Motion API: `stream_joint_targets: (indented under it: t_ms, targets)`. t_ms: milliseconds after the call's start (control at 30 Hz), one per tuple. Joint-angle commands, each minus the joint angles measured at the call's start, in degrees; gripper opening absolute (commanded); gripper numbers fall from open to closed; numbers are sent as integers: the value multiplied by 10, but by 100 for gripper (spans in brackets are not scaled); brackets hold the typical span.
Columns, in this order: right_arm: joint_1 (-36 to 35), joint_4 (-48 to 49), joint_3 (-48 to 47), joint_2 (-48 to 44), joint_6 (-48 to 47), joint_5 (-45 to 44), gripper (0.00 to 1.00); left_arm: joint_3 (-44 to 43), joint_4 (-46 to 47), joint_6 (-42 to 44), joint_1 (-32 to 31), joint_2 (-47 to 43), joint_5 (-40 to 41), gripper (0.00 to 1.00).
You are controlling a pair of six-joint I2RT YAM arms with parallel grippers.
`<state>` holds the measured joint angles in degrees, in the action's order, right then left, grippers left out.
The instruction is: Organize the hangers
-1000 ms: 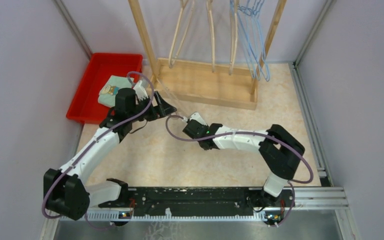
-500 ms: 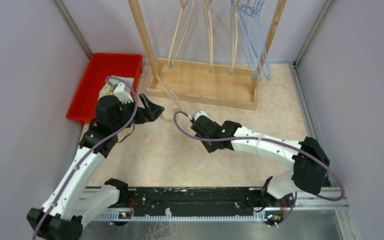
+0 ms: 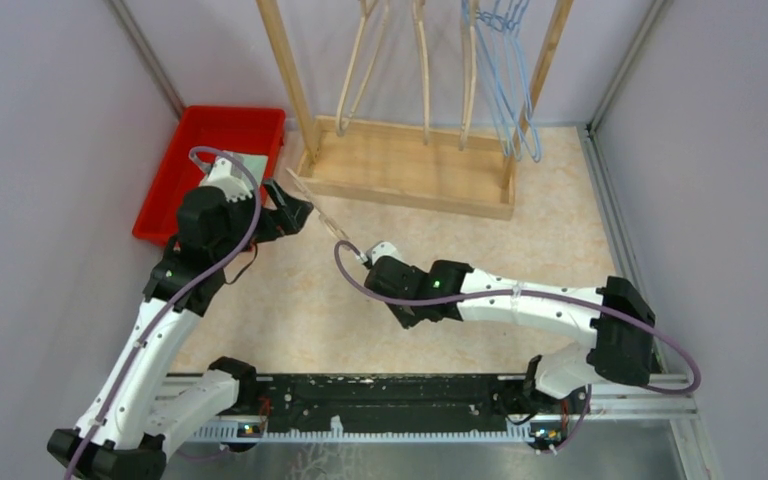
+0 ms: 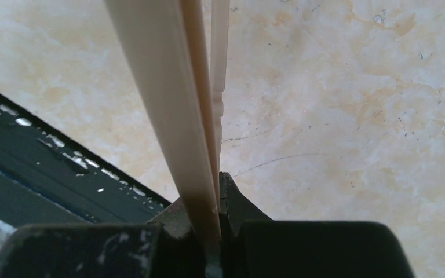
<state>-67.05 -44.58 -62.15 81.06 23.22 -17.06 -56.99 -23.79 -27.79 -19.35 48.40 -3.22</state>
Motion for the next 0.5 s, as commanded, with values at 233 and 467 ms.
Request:
stream_joint_targets:
  t_ms: [233,467]
  targets:
    - [-29,-70,-288,97,65,-132,0,79,-47,28,2,-53,46,100]
    - [-29,-152,-485,231,87,-181,0,93,-77,27,1,-96,32,100]
